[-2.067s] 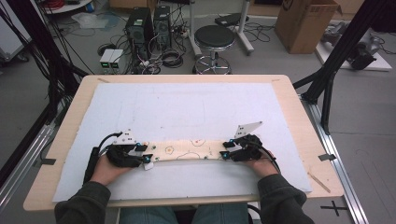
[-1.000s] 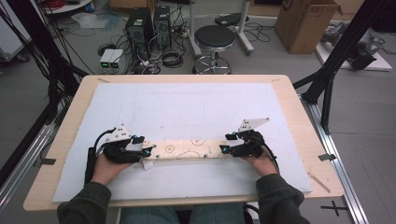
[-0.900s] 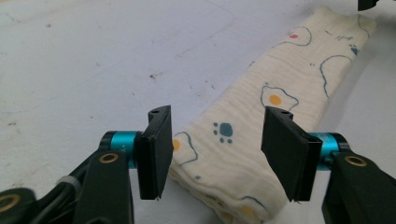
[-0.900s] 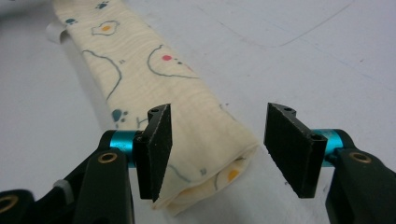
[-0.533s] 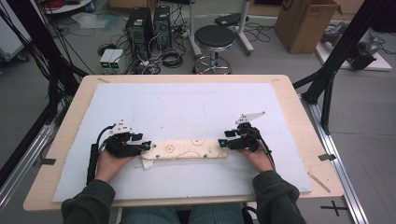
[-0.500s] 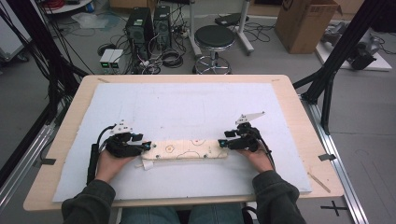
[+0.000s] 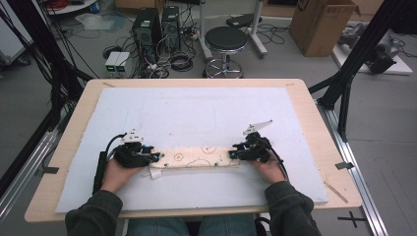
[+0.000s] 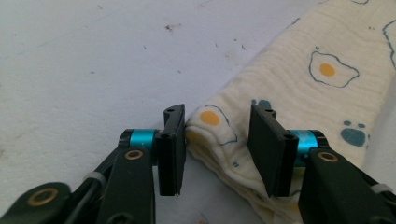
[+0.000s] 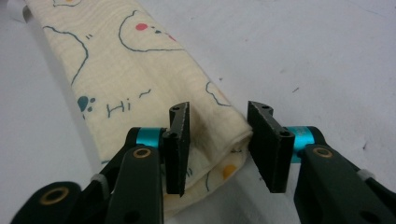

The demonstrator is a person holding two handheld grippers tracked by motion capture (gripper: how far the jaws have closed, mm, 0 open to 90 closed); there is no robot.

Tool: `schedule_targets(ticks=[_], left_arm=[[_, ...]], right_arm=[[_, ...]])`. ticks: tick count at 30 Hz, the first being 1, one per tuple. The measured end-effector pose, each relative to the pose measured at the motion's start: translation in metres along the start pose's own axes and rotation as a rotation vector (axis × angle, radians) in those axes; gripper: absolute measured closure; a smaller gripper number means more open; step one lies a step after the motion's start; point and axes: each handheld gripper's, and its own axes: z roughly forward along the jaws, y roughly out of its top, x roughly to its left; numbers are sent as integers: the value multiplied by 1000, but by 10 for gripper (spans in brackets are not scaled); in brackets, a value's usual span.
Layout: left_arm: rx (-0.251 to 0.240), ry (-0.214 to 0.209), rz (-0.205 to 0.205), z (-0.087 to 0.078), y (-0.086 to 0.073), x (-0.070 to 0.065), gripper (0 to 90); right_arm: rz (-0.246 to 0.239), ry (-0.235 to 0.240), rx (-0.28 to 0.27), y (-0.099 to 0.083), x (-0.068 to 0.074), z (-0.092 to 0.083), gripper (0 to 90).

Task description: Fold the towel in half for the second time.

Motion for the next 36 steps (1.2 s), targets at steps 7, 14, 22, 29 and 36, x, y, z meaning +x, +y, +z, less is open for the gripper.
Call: schedule_targets(ticks=[7,14,22,29,36], left_arm=[[-6,-20,7,0,-1,-3,734],[-13,-16,14,-1,0,-5,799],[-48,-10,8,-8,6,-6,805],[-55,4,-5,-6,16,0,809],[-78,22,-35,-3,31,11,810]], right_arm=[[-9,21,-4,-2,2,0,748],[-25,22,-9,-1,5,-3,795],[-59,9,-26,5,9,-11,804],[-74,3,-21,20,5,-13,807],[-71,-16,-34,36,-6,-17,807]])
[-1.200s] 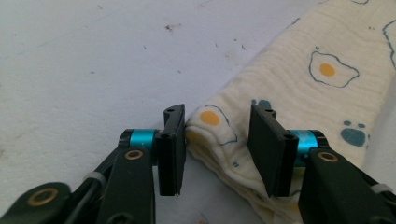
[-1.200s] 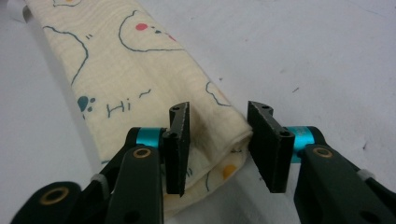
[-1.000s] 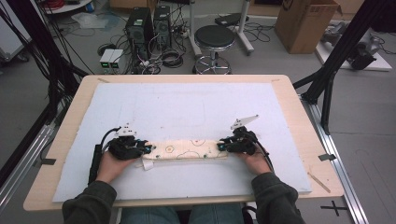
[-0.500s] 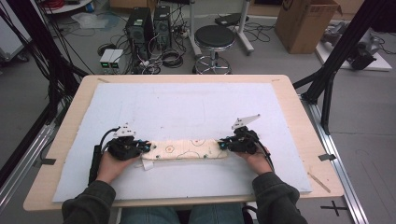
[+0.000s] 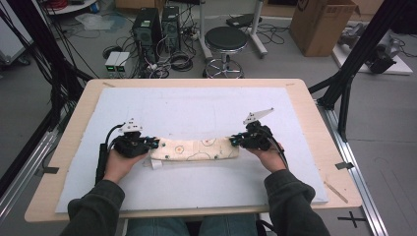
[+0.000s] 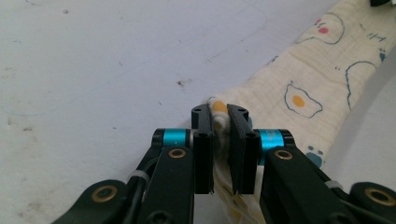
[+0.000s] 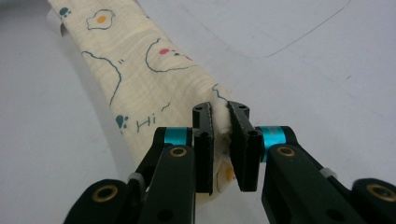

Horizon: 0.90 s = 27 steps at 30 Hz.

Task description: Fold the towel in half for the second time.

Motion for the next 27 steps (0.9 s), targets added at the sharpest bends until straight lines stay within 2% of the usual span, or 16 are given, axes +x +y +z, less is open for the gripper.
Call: schedule_targets(ticks=[8,10,15,17,20,24,27], left_arm=[[-38,37,-46,12,10,16,809],[-19,41,-54,18,12,19,808],[-12,66,-49,33,15,22,781],[-7,80,-59,38,13,23,747],[10,71,-67,40,11,27,644],[-16,66,-73,35,13,25,557],[-18,54,-62,32,14,24,529]], right_arm=[[34,-30,7,13,-21,6,807],[51,-38,17,12,-26,10,806],[80,-67,43,7,-37,22,791],[94,-77,50,6,-40,25,759],[111,-75,32,4,-44,26,693],[123,-62,2,5,-43,24,606],[138,-59,-14,5,-43,22,542]])
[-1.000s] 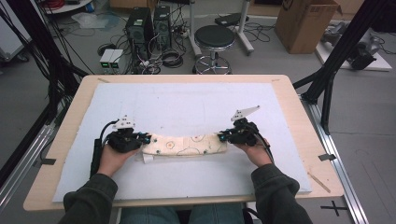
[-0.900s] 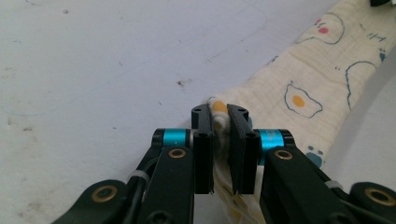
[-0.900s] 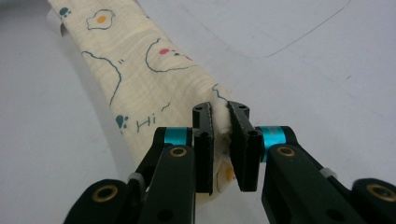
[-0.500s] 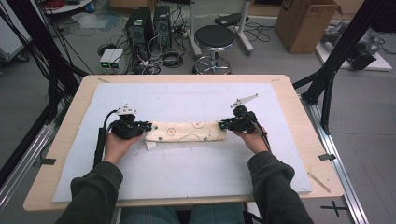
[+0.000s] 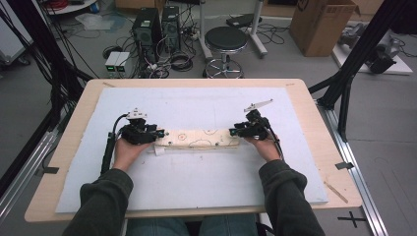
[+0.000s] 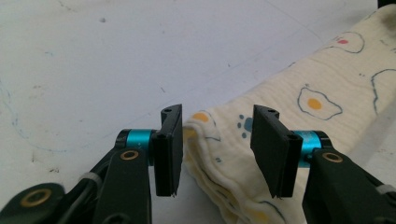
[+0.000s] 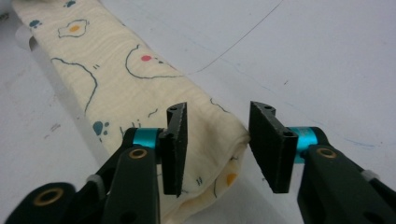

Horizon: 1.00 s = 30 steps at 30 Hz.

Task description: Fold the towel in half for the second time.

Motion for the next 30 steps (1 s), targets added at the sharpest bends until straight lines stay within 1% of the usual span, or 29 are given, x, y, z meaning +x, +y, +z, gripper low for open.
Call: schedule_targets(ticks=[2,4,5,6,7,9,11,12,16,18,20,25,26,28,29,30], left_arm=[[3,-5,3,-2,0,-1,510],[2,-8,9,-4,1,-2,493],[-4,-10,2,-5,1,-3,478],[-3,-14,10,-6,2,-3,468],[-9,-15,3,-7,2,-4,453],[-9,-18,7,-10,3,-5,427],[-16,-19,9,-13,4,-6,421],[-13,-18,16,-15,4,-6,420],[-30,-20,6,-20,4,-6,415],[-26,-22,11,-23,4,-6,415],[-30,-23,14,-24,4,-6,413],[-33,-35,17,-26,4,-7,408],[-38,-34,13,-26,4,-8,405],[-34,-40,19,-27,4,-8,397],[-38,-42,14,-28,4,-9,393],[-41,-41,20,-29,4,-9,388]], right_arm=[[17,11,-11,0,0,-2,509],[18,1,-21,0,1,-5,485],[18,1,-25,1,2,-7,467],[22,1,-26,1,2,-8,452],[25,-1,-31,1,3,-9,437],[30,2,-44,1,3,-12,415],[38,4,-53,1,5,-15,389],[41,4,-54,1,6,-16,378],[31,-2,-67,2,8,-18,329],[34,4,-71,2,9,-19,314],[41,2,-77,2,10,-20,297],[40,4,-80,2,11,-22,257],[39,3,-82,2,11,-22,246],[40,-4,-87,2,11,-23,219],[41,-2,-88,2,11,-23,213],[43,0,-91,2,12,-24,209]])
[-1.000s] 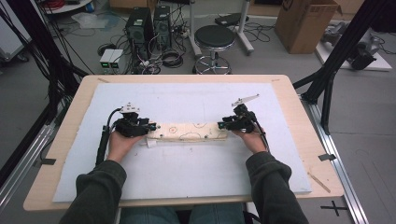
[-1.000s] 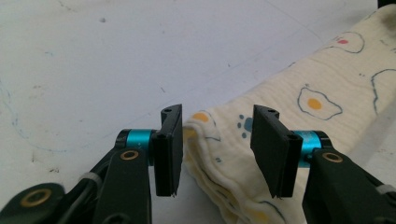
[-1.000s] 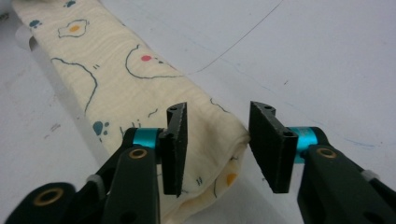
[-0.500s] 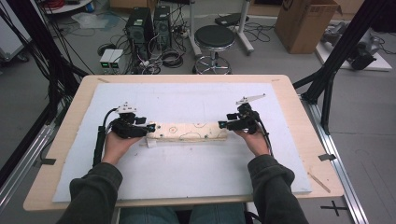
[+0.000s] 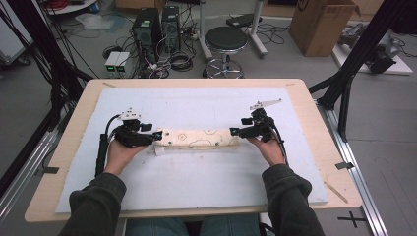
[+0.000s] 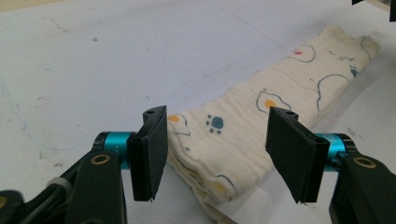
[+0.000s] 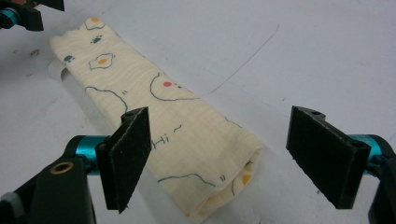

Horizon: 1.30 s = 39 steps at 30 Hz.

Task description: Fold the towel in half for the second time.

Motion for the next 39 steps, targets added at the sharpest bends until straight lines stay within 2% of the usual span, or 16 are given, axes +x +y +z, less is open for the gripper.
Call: schedule_targets(ticks=[12,16,21,39], left_arm=[[-23,-18,2,-10,1,-3,327],[-32,-19,-6,-15,1,-4,287],[-34,-14,6,-22,2,-5,266],[-25,-3,43,-40,-3,-16,262]], right_arm=[[-5,-3,-5,1,5,-5,126],[-6,-15,-17,1,7,-9,124],[-13,-21,-24,1,8,-14,124],[-47,-29,-49,-4,19,-29,123]])
